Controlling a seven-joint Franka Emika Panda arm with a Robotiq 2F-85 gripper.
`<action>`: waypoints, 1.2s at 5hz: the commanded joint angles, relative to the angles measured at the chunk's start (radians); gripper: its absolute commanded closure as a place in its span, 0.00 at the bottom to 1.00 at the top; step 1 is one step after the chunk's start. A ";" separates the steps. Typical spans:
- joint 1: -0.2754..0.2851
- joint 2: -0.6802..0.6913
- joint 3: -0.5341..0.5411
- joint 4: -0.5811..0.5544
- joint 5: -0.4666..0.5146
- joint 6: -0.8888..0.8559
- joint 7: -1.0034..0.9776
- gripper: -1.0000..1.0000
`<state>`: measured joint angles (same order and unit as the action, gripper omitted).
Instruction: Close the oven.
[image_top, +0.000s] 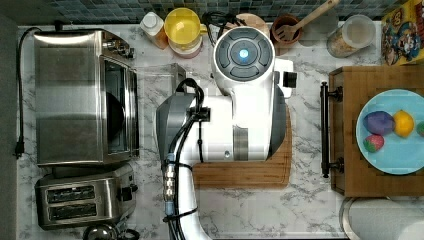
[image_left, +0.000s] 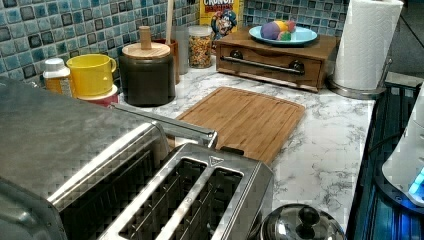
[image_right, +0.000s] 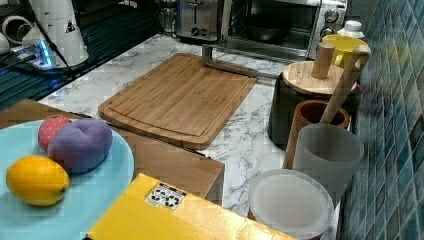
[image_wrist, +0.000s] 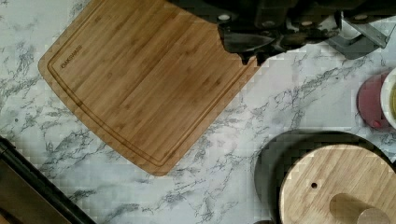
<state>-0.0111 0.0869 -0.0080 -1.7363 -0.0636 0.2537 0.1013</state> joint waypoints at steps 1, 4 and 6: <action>0.011 -0.011 0.014 -0.061 -0.005 0.082 -0.060 1.00; -0.057 0.007 -0.006 -0.223 0.309 0.247 -0.693 1.00; -0.065 0.006 -0.032 -0.312 0.488 0.303 -0.998 1.00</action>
<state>-0.0487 0.1225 -0.0195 -2.0176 0.3591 0.5498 -0.8481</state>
